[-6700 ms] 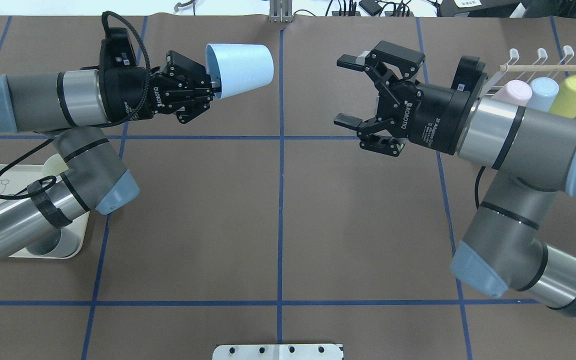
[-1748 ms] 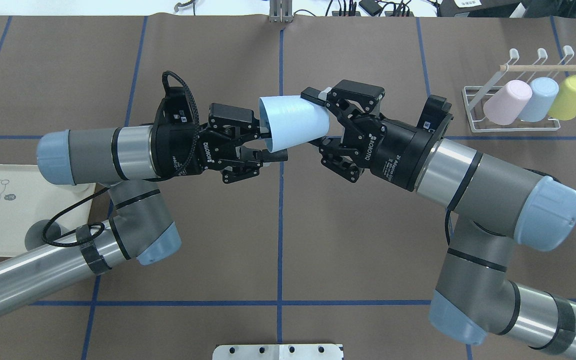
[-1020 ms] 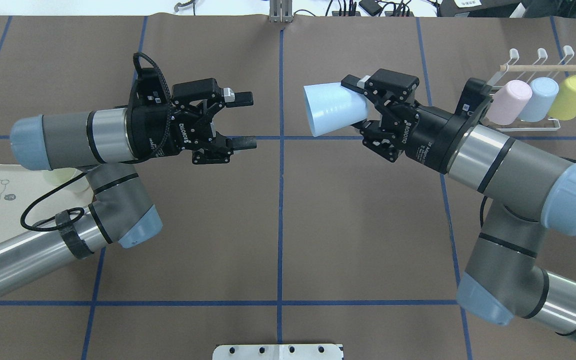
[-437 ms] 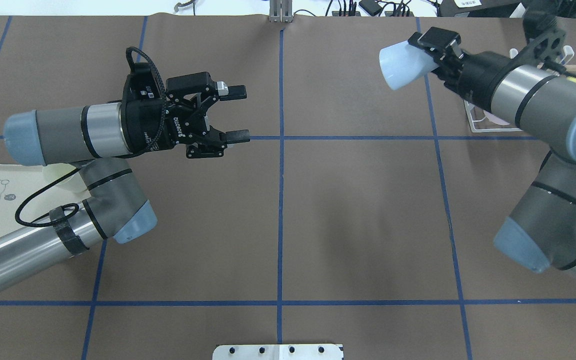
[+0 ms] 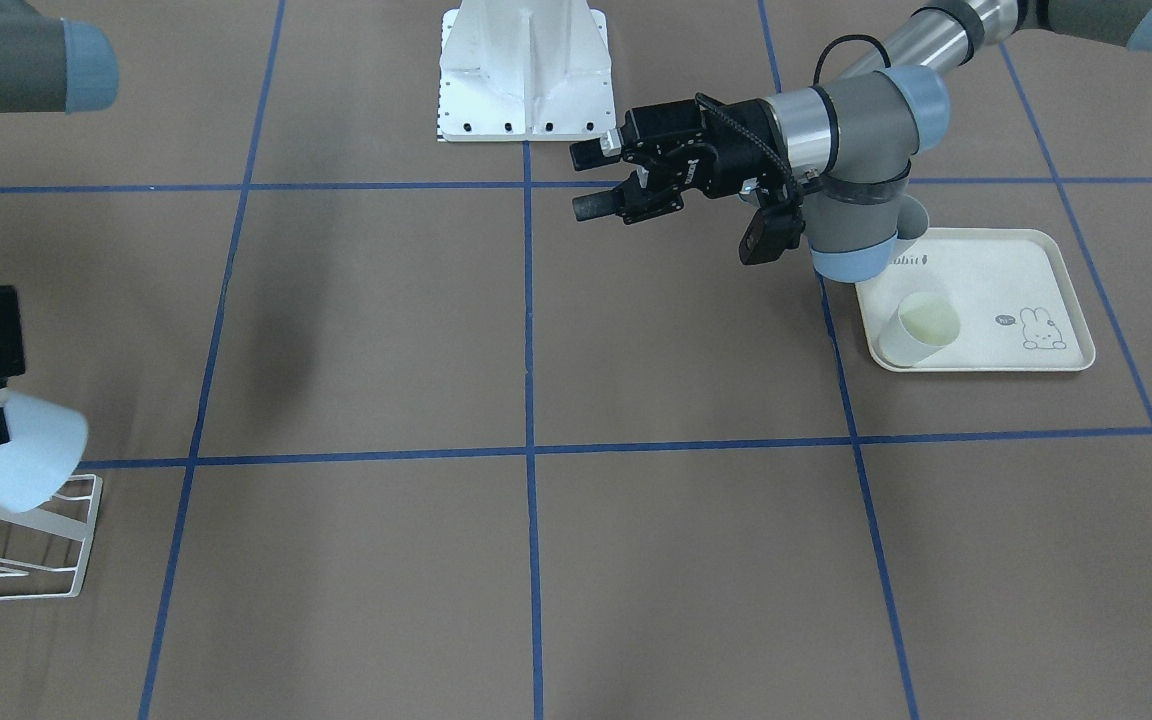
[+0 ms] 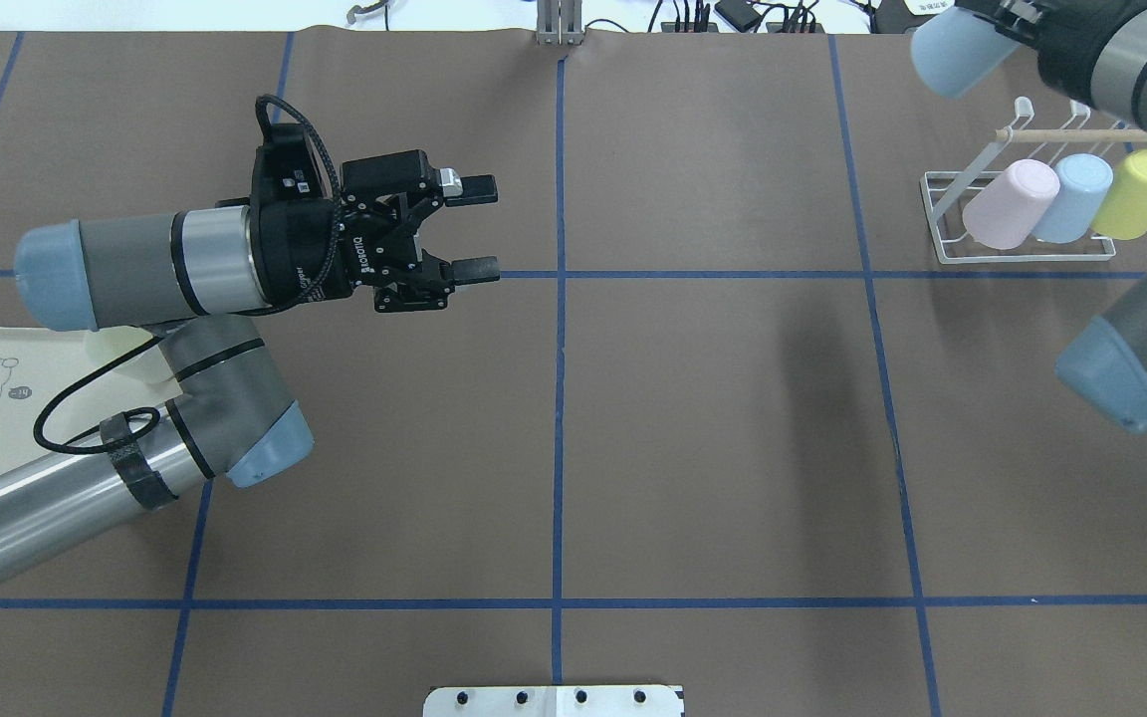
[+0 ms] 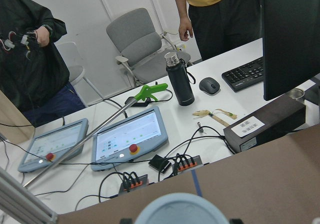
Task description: Transfer IKEA cup to right arm and place on rack
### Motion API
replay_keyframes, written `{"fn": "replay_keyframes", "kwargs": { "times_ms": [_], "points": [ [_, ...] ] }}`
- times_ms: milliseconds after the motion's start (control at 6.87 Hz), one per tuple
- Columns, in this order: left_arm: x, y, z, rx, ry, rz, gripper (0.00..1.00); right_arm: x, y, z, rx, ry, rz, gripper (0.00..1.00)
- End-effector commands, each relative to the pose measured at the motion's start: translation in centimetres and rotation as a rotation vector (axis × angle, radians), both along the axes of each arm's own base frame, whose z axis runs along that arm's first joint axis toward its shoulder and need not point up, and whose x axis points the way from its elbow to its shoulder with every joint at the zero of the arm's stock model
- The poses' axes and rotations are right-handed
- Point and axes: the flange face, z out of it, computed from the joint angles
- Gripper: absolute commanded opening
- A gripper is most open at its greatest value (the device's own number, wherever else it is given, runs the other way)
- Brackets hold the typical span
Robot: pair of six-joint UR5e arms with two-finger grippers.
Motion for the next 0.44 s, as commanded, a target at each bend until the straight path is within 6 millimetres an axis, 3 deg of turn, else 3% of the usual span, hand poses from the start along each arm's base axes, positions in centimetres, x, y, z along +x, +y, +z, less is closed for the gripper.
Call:
{"fn": "replay_keyframes", "kwargs": {
  "times_ms": [0, 146, 291],
  "points": [
    [0.5, -0.2, 0.4, -0.002, -0.013, -0.006, 1.00, 4.2, -5.2, 5.6, -0.115, 0.059, -0.106, 0.00],
    [0.7, -0.5, 0.6, -0.016, -0.014, -0.019, 1.00, 4.7, -7.5, 6.8, -0.112, 0.123, -0.153, 0.00],
    [0.8, -0.7, 0.7, -0.022, -0.013, -0.025, 1.00, 4.5, -8.2, 8.5, -0.140, 0.142, -0.160, 0.00]
  ]
}}
